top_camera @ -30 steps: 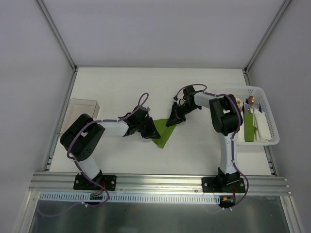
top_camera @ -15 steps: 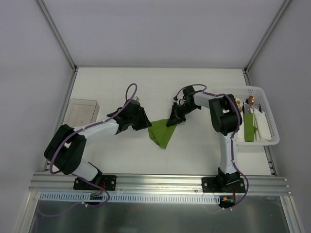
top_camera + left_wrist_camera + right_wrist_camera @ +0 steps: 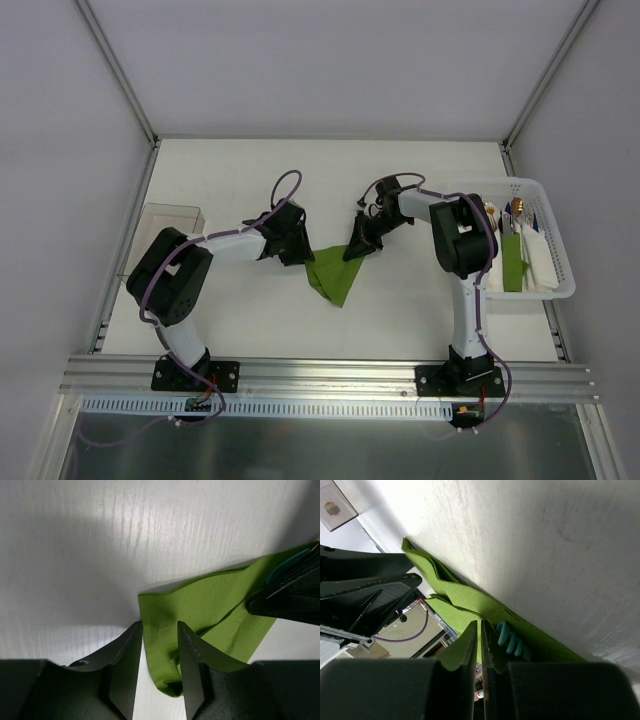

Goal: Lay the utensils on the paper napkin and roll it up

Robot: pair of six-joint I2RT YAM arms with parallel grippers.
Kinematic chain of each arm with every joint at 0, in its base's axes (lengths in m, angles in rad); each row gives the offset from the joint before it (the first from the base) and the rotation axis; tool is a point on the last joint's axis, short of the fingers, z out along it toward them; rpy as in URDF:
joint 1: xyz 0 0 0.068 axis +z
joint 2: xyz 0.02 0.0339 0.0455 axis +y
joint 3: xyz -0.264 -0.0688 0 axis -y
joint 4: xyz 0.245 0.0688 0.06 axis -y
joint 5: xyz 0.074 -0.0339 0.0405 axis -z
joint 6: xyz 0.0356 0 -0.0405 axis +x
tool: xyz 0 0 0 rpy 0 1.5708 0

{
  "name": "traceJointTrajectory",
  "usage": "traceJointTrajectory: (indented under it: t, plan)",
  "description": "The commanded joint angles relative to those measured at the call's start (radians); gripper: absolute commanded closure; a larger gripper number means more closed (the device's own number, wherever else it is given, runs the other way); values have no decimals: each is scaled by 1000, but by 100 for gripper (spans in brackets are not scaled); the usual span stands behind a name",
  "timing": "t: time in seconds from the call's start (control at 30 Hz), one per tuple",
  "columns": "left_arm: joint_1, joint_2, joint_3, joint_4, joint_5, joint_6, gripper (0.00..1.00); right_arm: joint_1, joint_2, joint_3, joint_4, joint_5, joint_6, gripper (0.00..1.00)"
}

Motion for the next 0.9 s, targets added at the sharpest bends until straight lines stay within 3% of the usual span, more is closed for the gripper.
traceJointTrajectory:
  t: [0.0,0.23,0.37,0.57,0.87]
  plan:
    - [-4,34,39,-22,-20,40,65,2,28,24,-31,60,-16,90]
    - [-7,74,36,-28,-34,49,69,2,37,37,-41,61,-15,91]
    - [-7,49,22,-28,-31,41,85,2,36,39,-47,66,-18,92]
    - [-34,-64,14,0,-34,50,100,3,28,28,-47,84,-9,95]
    - [-109,-107,42,52,49,92,100,3,22,22,-47,100,-7,97]
